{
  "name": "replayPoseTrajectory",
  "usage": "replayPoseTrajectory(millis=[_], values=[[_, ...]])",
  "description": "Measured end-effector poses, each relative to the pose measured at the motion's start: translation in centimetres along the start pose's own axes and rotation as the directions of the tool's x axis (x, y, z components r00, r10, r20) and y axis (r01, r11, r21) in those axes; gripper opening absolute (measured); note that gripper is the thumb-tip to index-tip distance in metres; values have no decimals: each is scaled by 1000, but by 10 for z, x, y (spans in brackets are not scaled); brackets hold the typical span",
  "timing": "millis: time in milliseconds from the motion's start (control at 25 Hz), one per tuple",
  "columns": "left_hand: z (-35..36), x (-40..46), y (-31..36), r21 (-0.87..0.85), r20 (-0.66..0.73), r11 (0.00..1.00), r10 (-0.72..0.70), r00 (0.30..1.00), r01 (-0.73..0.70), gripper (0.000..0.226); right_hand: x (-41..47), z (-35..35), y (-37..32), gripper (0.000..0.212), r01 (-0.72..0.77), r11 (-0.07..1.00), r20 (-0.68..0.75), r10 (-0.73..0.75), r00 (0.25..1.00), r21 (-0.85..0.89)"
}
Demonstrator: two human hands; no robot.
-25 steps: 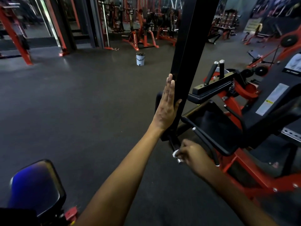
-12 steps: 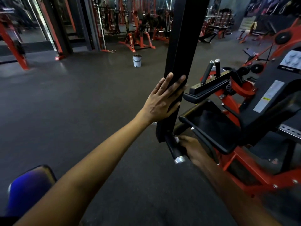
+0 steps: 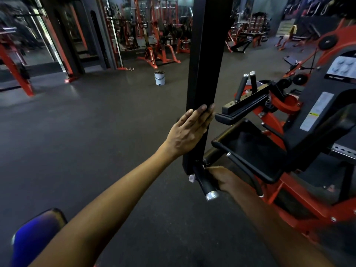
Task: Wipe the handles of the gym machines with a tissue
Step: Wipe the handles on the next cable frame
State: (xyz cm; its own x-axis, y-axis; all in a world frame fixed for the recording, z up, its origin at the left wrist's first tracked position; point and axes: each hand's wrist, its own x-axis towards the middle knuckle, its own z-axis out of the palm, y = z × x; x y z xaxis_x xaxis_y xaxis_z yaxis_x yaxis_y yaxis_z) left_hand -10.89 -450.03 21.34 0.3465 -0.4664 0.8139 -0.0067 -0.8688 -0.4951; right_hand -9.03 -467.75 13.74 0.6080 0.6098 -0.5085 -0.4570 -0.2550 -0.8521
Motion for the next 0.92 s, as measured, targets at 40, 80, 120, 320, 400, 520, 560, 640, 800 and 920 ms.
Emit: replayPoseTrajectory(millis=[40,80,120,320,400,520,560,640,800,920], values=[[0,0,-2,-10,2,1000,18,1000,-18,63,3,-7,10,35,-8,999,11,8,1000,35],[-1,-1,-4,-25,7,999,25,1000,-25,60,11,-21,29,50,-16,997,41,13,999,80],[-1,-2,-5,-41,11,999,27,1000,-26,59,9,-32,42,61,-33,995,24,31,999,96],[-2,0,-4,-82,7,996,20,1000,-19,64,-1,-18,17,10,17,994,32,-20,999,108],[-3,-1,-4,-80,4,997,18,1000,-18,63,-9,2,10,8,177,969,34,-185,982,171],[-3,-3,-5,-87,5,996,12,1000,-12,62,-42,-3,14,7,267,963,-30,-268,963,-36],[-3,-4,-4,-89,0,996,5,1000,-5,62,-47,-11,15,8,301,935,-6,-307,952,-191],[-3,-4,-3,-94,-5,995,-12,1000,11,61,-45,-6,1,7,371,805,10,-414,910,-464],[-6,-4,-3,-98,13,995,-14,1000,15,61,-17,33,-10,3,432,653,-208,-670,713,-622],[-5,-7,-4,-114,26,993,-10,1000,13,61,-52,12,15,17,558,627,-31,-679,733,-544]])
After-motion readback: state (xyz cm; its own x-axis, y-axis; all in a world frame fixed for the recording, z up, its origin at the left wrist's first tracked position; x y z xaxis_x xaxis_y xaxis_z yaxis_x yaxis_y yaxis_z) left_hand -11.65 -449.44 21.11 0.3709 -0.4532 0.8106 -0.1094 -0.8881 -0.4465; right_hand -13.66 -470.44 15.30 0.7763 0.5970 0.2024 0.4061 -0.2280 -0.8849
